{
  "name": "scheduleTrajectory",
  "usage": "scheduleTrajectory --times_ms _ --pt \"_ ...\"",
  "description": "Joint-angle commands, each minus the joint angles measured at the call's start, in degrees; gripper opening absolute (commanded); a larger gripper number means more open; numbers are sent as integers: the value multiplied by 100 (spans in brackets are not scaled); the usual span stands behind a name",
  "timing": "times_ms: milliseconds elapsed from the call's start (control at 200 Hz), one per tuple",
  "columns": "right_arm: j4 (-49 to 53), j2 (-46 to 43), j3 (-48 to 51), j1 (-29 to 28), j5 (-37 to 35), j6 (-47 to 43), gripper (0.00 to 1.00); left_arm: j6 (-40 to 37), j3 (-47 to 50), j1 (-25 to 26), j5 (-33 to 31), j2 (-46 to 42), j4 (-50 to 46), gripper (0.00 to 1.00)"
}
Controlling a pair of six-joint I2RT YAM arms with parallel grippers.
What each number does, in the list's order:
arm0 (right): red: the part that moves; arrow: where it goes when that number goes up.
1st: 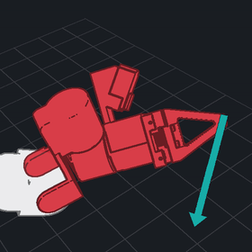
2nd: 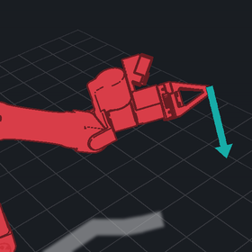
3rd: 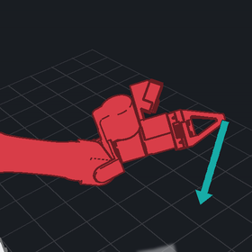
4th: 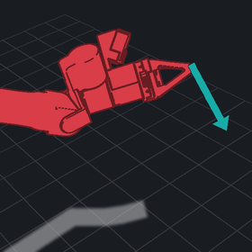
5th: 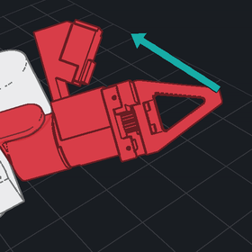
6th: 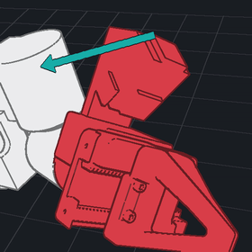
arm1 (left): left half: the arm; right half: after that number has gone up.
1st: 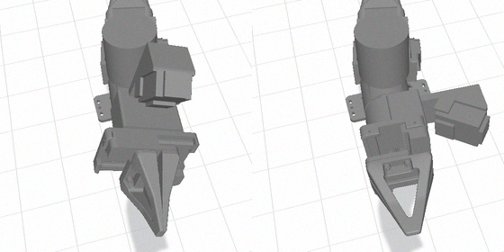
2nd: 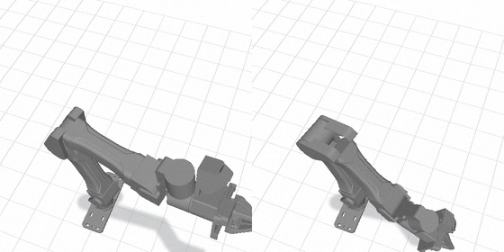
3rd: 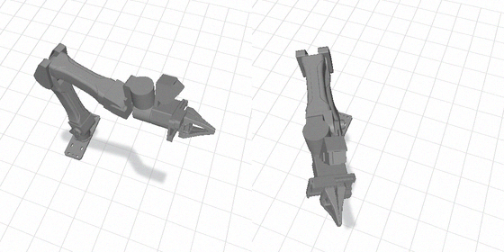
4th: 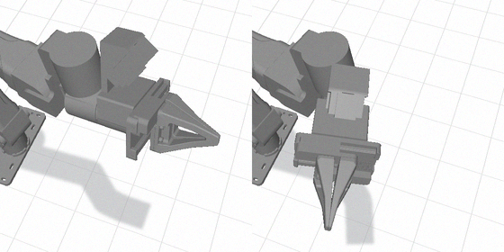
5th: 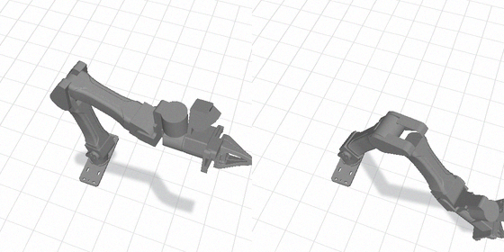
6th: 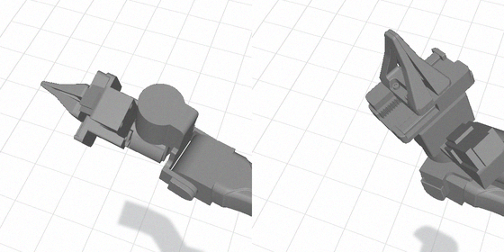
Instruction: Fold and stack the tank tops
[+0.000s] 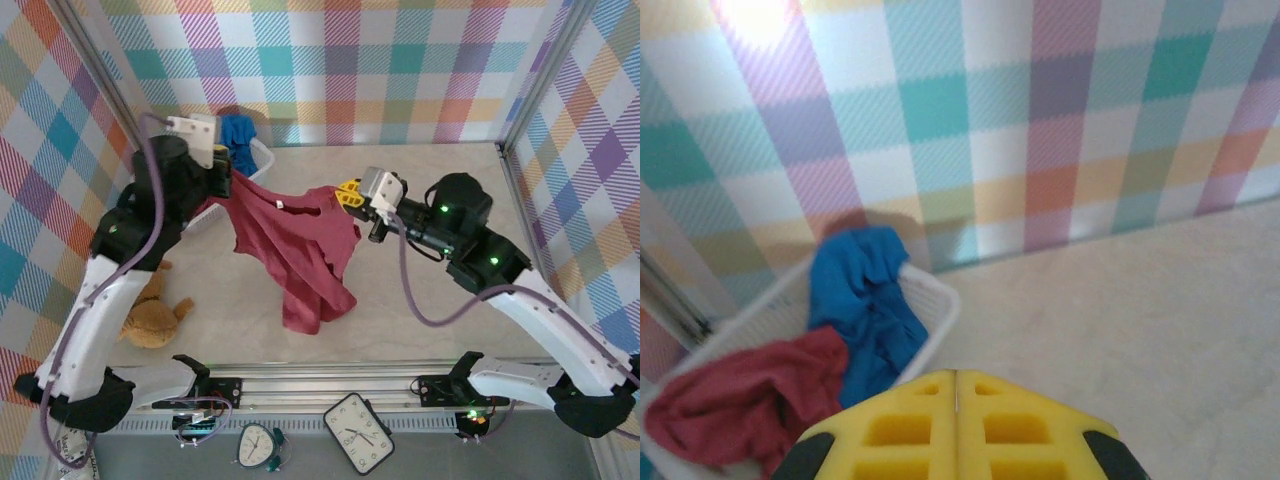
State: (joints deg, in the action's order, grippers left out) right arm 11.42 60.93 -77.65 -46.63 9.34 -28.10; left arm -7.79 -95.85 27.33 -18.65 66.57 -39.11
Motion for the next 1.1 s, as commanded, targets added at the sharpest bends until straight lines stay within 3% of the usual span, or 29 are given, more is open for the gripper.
scheduleTrajectory --times_ms 0,230,385,480,570,720,925,1095 --pt "98 -91 -485 -215 339 -587 0 -574 -278 -74 -361 -308 -76 0" --pt "-62 98 -1117 -999 -451 -1514 0 -982 -482 -97 -413 -581 493 0" --pt "-136 583 -1648 -942 -1923 -2043 0 -1154 -1067 -249 -72 96 477 0" --pt "79 888 -1957 -282 -2282 -1584 0 -1146 -1472 -440 652 781 395 0" --pt "430 1044 -1964 674 -2048 -775 0 -1155 -1873 -543 1180 1563 310 0" --pt "488 1105 -1132 1790 -1419 295 0 -1141 -2268 -597 1852 2928 514 0" --pt "222 1801 113 3081 -842 1511 0 -946 -2902 -576 2101 5090 1272 0" --pt "113 2722 157 3515 -770 1630 0 -934 -5045 -377 1554 7094 748 0"
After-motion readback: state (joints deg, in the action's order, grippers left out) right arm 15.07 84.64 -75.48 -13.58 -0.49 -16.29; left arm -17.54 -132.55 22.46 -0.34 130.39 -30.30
